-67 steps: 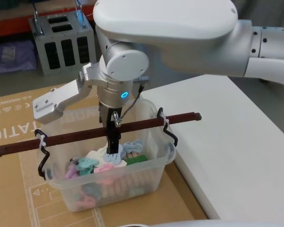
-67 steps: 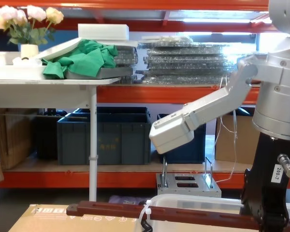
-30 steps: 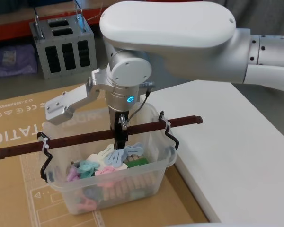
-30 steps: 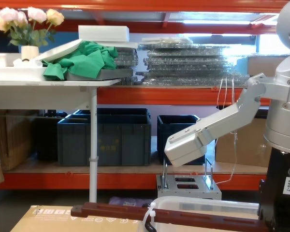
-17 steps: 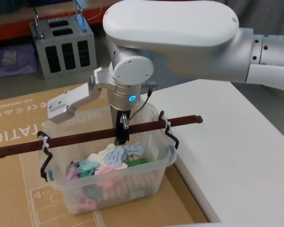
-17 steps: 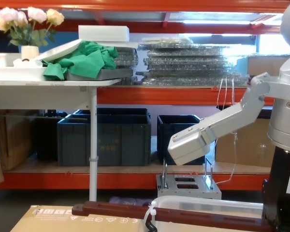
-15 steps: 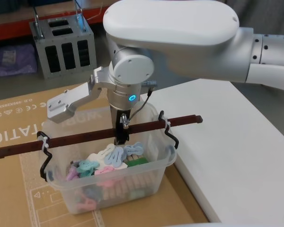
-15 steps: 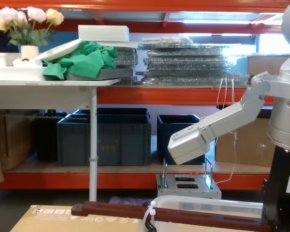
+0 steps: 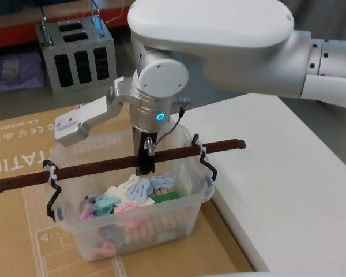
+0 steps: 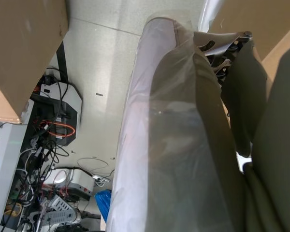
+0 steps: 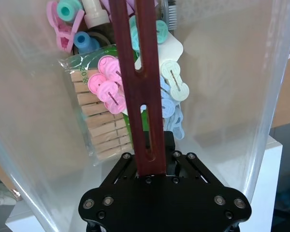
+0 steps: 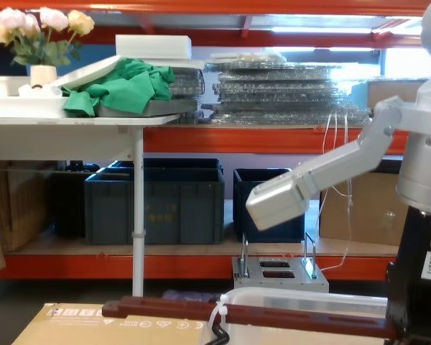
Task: Use one hand to grasp the basket and place it at the designated location.
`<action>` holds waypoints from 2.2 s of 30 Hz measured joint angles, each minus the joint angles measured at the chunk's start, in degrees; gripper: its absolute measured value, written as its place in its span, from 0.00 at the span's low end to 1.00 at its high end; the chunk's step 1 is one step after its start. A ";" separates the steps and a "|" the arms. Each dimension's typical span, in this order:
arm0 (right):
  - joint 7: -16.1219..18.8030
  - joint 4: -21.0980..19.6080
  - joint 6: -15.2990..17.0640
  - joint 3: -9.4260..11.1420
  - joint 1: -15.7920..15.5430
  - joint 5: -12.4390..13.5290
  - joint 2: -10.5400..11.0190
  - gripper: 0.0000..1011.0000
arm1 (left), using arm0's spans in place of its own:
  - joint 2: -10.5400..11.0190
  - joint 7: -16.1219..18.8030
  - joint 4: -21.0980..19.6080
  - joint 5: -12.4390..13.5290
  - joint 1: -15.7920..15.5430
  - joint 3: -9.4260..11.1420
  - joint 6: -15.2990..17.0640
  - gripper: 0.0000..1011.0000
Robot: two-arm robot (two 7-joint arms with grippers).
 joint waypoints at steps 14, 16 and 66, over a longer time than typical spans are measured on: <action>0.15 -0.38 0.08 2.33 0.59 3.64 1.23 0.00 | 0.00 0.00 0.00 0.00 0.00 0.00 0.00 0.00; 0.19 -0.40 0.08 2.54 0.63 3.99 1.34 0.00 | -0.01 0.00 0.00 0.00 0.00 0.00 0.00 0.00; 3.64 4.96 5.30 14.22 2.45 16.14 9.87 0.00 | 0.00 0.00 0.01 0.00 0.00 0.00 0.00 0.00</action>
